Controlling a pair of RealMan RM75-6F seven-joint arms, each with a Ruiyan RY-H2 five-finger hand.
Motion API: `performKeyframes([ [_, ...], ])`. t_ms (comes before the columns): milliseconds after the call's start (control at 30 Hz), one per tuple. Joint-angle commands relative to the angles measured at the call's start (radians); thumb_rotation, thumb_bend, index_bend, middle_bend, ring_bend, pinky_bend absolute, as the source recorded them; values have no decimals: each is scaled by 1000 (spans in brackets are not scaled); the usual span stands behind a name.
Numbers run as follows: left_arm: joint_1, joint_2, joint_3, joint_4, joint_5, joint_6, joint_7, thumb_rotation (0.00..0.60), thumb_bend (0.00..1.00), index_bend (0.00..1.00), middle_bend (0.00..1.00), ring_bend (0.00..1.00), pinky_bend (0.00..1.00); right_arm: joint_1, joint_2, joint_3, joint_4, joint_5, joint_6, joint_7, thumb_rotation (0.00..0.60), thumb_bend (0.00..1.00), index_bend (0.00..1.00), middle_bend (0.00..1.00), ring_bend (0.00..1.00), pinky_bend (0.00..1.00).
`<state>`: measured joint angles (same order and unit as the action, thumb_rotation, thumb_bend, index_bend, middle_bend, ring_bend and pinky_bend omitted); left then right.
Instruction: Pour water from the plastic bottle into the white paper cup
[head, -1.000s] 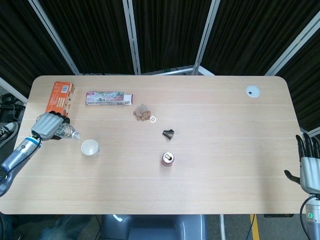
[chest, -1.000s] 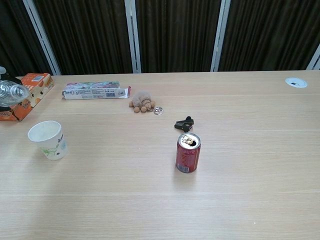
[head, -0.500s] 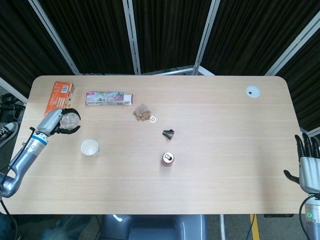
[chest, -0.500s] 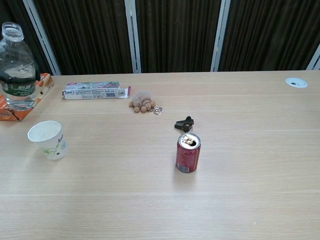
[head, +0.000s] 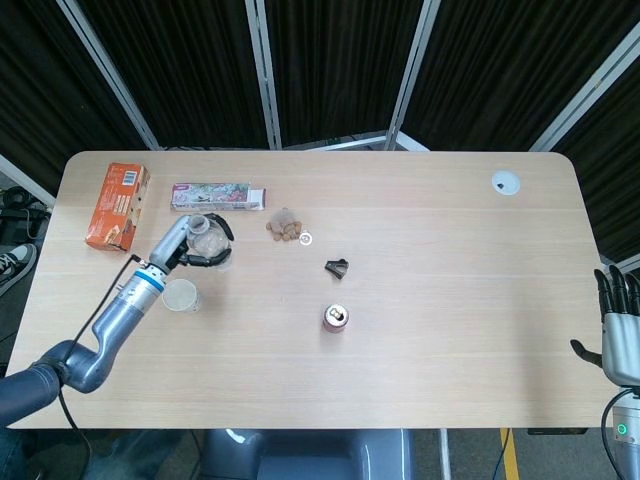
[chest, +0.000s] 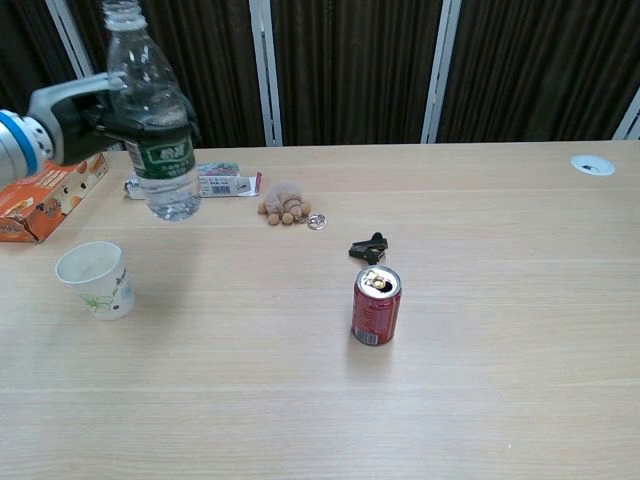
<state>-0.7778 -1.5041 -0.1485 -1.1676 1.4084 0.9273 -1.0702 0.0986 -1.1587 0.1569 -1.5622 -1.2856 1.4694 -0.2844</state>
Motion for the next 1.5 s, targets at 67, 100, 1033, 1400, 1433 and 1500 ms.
performKeyframes([
  [67,-11,-43,-4,-20,-16,-23,35,600,345,568,465,371,363,-1,1,0,1,3,-2,1,600,0,0,0,0,0],
  [100,-12,-53,-3,-21,-18,-26,41,600,344,568,466,370,363,-1,1,0,2,4,-3,1,600,0,0,0,0,0],
  [1033,68,-319,72,156,49,54,77,600,181,376,273,199,269,-3,7,1,9,19,-10,12,600,0,0,0,0,0],
  [1400,88,-281,77,122,73,86,54,600,134,47,15,1,34,-5,6,0,3,16,-1,-2,600,0,0,0,0,0],
  [1433,93,-272,77,113,78,98,57,600,133,32,5,0,12,-5,7,0,2,16,1,-3,600,0,0,0,0,0],
  [1500,104,-250,82,90,91,124,65,600,133,12,0,0,0,-6,7,0,0,14,3,-4,600,0,0,0,0,0],
])
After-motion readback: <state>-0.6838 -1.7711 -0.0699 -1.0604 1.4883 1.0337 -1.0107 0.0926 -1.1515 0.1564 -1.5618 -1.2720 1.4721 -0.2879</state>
